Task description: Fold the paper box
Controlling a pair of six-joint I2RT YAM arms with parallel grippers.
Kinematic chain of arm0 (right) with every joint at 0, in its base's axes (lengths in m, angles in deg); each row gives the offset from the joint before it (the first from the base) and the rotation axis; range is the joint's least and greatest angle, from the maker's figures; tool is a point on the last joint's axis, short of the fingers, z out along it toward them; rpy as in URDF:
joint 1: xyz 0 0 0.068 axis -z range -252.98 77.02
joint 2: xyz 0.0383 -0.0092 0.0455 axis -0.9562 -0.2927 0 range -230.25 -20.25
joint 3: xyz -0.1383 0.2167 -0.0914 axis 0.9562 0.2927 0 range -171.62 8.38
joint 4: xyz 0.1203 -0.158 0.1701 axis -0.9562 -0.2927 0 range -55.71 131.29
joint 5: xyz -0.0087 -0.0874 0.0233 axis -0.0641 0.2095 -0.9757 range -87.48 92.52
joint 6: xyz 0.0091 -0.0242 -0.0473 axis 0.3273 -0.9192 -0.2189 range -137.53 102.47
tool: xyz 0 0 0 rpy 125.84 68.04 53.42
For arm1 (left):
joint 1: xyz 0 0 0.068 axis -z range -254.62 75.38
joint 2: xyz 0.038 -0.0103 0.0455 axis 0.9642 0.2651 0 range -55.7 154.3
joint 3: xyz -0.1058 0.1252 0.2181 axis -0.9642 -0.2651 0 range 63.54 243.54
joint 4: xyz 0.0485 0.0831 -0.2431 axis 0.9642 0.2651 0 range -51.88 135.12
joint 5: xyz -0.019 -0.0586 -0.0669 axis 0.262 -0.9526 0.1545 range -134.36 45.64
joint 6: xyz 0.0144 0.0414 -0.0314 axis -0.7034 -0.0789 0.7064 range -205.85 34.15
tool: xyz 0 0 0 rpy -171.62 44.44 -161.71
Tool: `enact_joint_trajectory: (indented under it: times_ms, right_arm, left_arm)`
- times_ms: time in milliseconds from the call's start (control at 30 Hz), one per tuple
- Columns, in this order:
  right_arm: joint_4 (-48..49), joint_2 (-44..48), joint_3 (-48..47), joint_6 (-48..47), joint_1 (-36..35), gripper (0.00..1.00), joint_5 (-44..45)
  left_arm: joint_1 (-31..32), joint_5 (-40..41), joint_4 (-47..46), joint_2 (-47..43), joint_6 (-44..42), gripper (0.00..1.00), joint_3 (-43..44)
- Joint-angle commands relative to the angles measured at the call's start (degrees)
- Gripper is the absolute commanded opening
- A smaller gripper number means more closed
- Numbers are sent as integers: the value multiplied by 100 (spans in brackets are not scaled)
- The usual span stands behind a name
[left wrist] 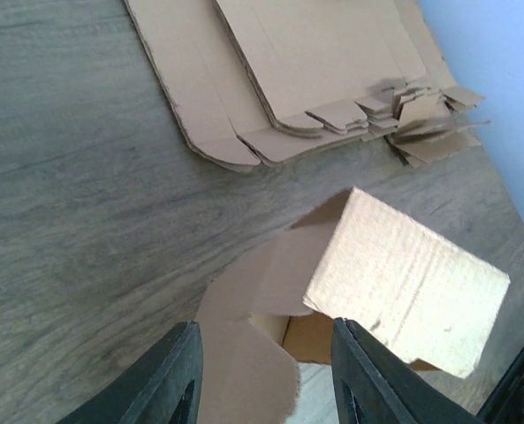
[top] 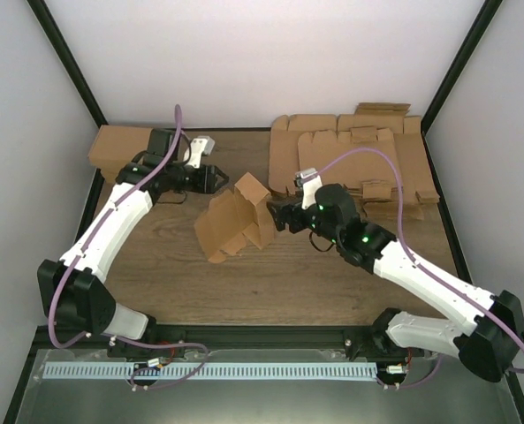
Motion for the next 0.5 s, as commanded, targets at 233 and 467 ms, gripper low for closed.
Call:
enact_joint_trajectory:
  times_ms: [233, 467]
  right_arm:
    - [571, 407, 994, 778, 37, 94, -364]
    - [855, 330, 1176, 1223, 103, 92, -305]
  left_arm:
    - [-433, -63, -394, 466, -38, 54, 139]
    - [-473, -638, -922, 830, 309, 55, -130]
